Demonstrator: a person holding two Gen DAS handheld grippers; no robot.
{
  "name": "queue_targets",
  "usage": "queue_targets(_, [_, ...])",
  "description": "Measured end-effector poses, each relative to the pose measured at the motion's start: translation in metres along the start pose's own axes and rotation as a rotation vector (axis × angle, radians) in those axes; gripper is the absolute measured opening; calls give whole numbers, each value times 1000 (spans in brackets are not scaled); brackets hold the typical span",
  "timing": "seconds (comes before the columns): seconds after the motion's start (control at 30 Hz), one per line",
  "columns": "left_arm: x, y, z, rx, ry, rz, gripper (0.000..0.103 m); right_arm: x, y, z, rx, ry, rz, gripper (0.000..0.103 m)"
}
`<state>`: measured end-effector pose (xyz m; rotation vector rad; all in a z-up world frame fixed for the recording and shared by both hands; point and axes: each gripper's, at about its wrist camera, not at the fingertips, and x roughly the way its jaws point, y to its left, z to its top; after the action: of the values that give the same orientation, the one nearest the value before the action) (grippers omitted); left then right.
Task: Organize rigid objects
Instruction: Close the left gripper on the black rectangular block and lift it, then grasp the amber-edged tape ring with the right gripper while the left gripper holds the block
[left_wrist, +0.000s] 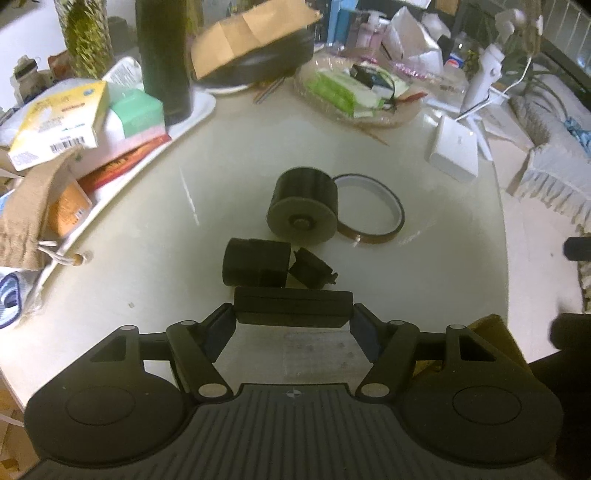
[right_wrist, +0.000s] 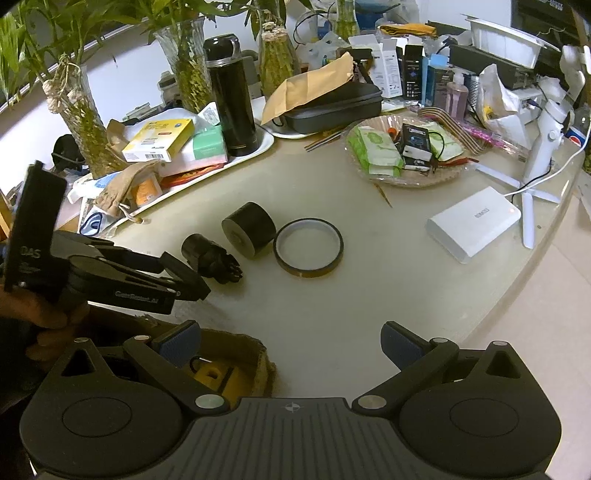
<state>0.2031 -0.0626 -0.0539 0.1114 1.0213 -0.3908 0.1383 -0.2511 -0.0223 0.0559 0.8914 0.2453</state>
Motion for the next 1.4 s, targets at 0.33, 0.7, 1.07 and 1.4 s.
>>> queue_targets(0.33, [-32,5,-6,-5,-85,9,67,11,11,8,-9,9,15,103])
queue_targets(0.7, [-59,19,-17,-18,-151,30,67,35,13,19,-14,11,5,103])
queue_targets(1.07, [-67,30,-32,-34,-204,47,67,70,6,32,6,8,-6,103])
queue_targets(1.4, [-68,39,-37,-57,-259,63,67,106,0,44,-58,8,-19,103])
